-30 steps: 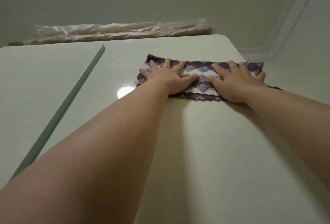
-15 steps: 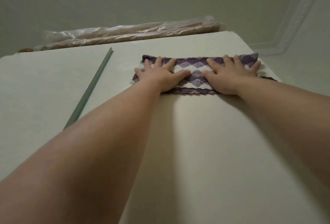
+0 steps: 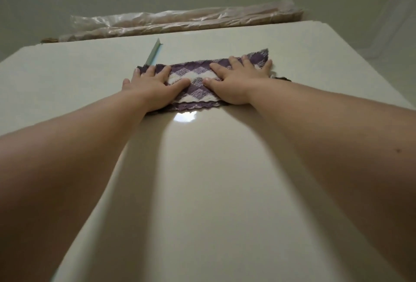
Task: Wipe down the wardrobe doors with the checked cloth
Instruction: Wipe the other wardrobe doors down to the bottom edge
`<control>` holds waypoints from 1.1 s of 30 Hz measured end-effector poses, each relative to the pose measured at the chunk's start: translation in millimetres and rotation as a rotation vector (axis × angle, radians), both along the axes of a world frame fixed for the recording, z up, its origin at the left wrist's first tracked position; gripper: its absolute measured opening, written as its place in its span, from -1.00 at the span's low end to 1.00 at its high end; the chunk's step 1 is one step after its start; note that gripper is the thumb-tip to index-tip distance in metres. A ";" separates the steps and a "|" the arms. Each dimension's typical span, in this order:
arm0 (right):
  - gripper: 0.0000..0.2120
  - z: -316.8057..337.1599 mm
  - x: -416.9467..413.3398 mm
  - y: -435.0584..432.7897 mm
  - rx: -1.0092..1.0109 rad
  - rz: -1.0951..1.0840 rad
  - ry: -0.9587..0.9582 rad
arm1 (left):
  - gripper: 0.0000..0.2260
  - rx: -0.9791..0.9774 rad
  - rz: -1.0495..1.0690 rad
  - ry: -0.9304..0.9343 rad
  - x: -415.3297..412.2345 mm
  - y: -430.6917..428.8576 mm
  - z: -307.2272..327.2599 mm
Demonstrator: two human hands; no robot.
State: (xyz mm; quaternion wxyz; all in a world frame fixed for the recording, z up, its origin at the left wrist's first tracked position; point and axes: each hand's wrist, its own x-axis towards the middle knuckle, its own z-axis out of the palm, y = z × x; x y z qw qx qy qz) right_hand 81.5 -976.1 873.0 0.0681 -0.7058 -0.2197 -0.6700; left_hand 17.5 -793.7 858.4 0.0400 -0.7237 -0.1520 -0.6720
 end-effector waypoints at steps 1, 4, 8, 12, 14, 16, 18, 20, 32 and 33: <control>-0.40 -0.5 1.3 -2.3 0.003 0.003 -0.006 | -0.24 -0.005 -0.005 0.002 0.4 -1.5 0.5; -0.39 3.8 9.7 -18.6 0.024 0.003 -0.006 | -0.24 0.000 -0.019 0.019 4.2 -17.9 -1.3; -0.37 17.2 27.0 -69.6 0.114 0.002 0.033 | -0.22 0.054 -0.057 0.054 15.5 -67.2 8.4; -0.38 19.4 47.6 -117.9 0.181 -0.026 0.058 | -0.24 0.105 -0.087 0.071 30.7 -112.7 15.2; -0.38 16.3 55.8 -138.6 0.212 -0.050 0.056 | -0.26 0.139 -0.091 0.071 39.7 -131.2 16.8; -0.38 11.9 60.7 -154.0 0.234 -0.056 0.053 | -0.28 0.171 -0.082 0.059 46.8 -145.5 15.0; -0.37 3.7 62.7 -162.7 0.254 -0.063 0.053 | -0.29 0.186 -0.091 0.056 51.1 -153.4 11.8; -0.37 -8.1 64.6 -166.4 0.264 -0.060 0.057 | -0.29 0.202 -0.105 0.061 53.2 -155.8 4.9; -0.34 -144.8 67.0 -176.1 0.295 -0.045 0.089 | -0.28 0.267 -0.150 0.089 63.4 -167.4 -108.2; -0.34 -151.4 66.3 -175.5 0.296 -0.045 0.096 | -0.28 0.267 -0.146 0.089 64.5 -167.1 -114.1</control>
